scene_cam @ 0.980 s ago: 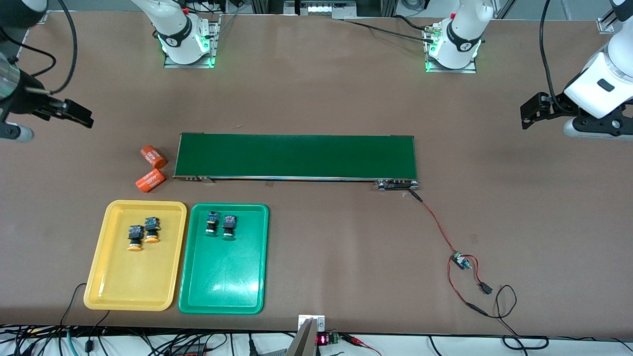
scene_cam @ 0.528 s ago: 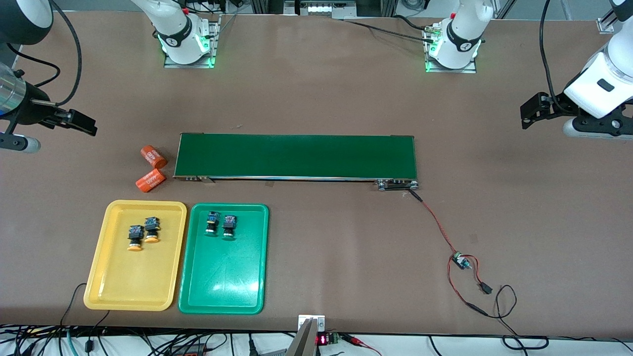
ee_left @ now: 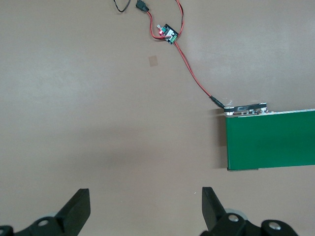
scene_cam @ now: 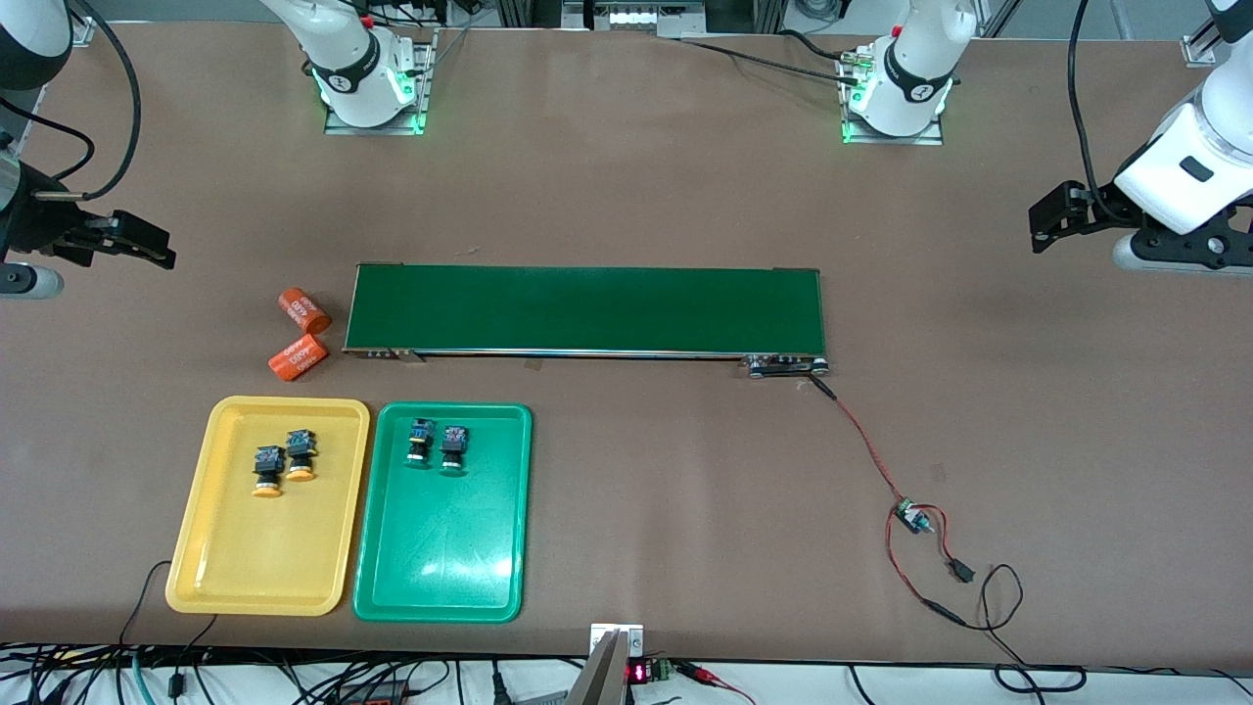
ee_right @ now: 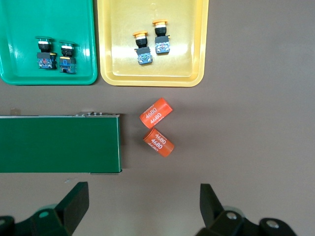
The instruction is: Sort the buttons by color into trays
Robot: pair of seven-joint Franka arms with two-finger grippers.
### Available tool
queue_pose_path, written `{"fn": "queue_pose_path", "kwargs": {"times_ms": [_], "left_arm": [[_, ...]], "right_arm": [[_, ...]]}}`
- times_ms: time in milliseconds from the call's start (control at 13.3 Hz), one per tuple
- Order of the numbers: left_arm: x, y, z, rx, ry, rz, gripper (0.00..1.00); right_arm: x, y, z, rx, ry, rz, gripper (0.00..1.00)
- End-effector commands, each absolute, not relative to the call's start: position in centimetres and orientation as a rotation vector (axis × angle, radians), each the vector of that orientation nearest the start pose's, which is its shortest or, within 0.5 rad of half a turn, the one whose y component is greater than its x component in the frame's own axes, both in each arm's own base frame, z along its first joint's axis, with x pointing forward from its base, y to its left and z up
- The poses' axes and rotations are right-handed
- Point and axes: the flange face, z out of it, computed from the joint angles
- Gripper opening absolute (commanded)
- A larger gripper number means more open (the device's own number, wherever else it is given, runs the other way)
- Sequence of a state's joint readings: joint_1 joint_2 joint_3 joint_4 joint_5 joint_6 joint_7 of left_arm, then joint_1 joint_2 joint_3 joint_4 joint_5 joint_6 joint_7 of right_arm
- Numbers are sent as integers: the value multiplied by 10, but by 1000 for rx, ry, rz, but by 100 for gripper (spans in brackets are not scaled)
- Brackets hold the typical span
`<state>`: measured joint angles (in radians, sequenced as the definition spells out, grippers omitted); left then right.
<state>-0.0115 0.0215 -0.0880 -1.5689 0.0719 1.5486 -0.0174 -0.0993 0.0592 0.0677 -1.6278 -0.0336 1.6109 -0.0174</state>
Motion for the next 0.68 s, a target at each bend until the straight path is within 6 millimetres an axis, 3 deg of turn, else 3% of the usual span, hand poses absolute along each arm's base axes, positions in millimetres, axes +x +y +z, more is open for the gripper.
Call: {"fn": "queue_pose_path", "kwargs": {"times_ms": [0, 603], "left_arm": [[556, -47, 619, -3080, 145, 62, 100], [557, -41, 618, -3082, 131, 62, 100]], "right_arm": [[574, -19, 572, -3154, -15, 105, 100], [572, -18, 572, -3157, -24, 119, 100]]}}
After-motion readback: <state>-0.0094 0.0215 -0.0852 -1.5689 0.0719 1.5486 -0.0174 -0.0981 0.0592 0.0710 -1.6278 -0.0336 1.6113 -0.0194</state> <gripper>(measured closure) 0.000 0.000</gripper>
